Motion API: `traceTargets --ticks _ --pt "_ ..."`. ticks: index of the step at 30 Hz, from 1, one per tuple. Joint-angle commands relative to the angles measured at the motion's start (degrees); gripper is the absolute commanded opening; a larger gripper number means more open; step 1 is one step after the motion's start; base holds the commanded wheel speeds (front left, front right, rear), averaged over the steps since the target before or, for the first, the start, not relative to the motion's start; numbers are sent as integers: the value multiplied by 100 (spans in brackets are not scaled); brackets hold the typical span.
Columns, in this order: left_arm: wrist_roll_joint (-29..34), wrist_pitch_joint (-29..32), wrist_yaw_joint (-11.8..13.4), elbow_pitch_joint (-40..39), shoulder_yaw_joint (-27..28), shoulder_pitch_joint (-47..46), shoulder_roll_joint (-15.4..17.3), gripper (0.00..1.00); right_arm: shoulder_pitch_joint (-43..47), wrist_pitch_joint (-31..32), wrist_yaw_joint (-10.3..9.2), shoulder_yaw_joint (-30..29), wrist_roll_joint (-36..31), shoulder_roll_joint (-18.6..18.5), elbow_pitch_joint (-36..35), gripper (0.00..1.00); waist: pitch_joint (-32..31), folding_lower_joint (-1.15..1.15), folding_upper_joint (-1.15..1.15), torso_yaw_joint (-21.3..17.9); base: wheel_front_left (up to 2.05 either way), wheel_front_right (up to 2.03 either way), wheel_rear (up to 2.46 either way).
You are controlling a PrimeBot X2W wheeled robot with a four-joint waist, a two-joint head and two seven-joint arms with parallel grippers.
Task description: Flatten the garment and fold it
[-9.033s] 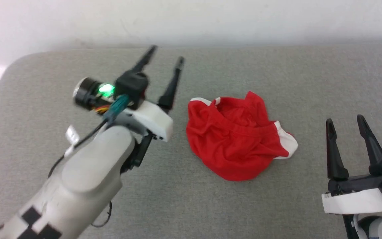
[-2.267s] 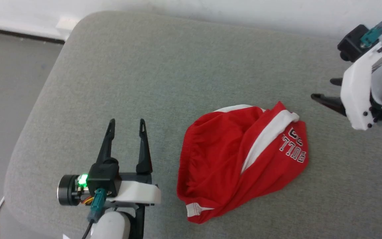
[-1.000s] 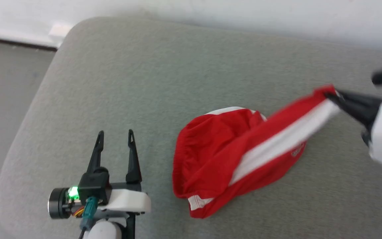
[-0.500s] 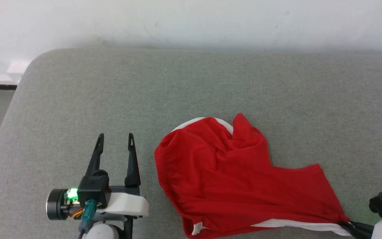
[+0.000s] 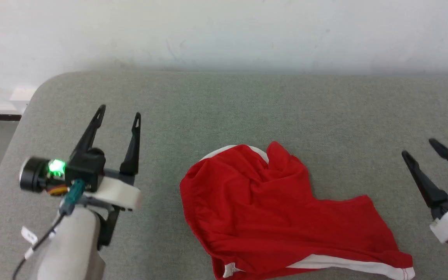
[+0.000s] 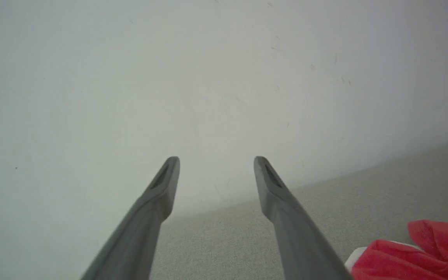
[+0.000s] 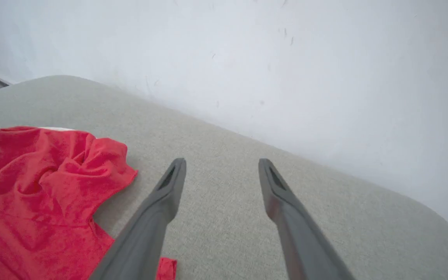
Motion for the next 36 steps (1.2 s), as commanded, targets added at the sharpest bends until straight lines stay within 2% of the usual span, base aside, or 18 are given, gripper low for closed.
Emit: traceTargets --ticks 1,5,8,11,14,17,20,23,26,30,36 --pt "57 -16 -86 109 -32 -146 74 100 162 -23 -5 -156 -162 209 -95 100 1 0 0 1 0 0 0" --pt "26 607 -594 689 -411 -897 379 100 759 -28 -5 -1609 -1394 1306 -960 100 52 0 0 20 0 0 0" --pt "-198 1308 -731 995 -918 -1433 609 100 1173 -29 -5 -2283 -2160 2099 -1638 100 128 0 0 28 0 0 0" --pt "-710 2018 -744 1046 -1944 -1921 934 100 1460 -29 -5 -2625 -2655 2736 -2160 100 205 0 0 -5 0 0 0" --pt "-1645 2964 -746 954 -3071 -2385 1338 100 1652 -29 -5 -2725 -2980 3127 -2469 100 300 0 0 -73 0 0 0" --pt "-2442 3724 -747 708 -4042 -2907 1751 100 1714 -30 -5 -2728 -3184 3316 -2617 100 433 0 0 -172 0 0 0" --pt "-3239 4420 -747 610 -4838 -3324 2002 100 1680 -30 -5 -2649 -3275 3371 -2643 100 584 0 0 -298 0 0 0" --pt "-3652 4789 -747 719 -5490 -3719 2126 100 1548 -30 -5 -2560 -3329 3390 -2666 100 759 0 0 -432 0 0 0" --pt "-4014 4981 -747 1030 -6043 -3957 2098 100 1382 -30 -5 -2425 -3367 3380 -2626 100 932 0 0 -596 0 0 0" --pt "-4323 5217 -748 1385 -6492 -4029 1994 100 1212 -30 -5 -2283 -3425 3392 -2541 100 1118 0 0 -798 0 0 0" --pt "-4218 5782 -748 1286 -6595 -3613 2001 100 1120 -30 -5 -2297 -3490 3424 -2449 100 1214 0 0 -922 0 0 0"
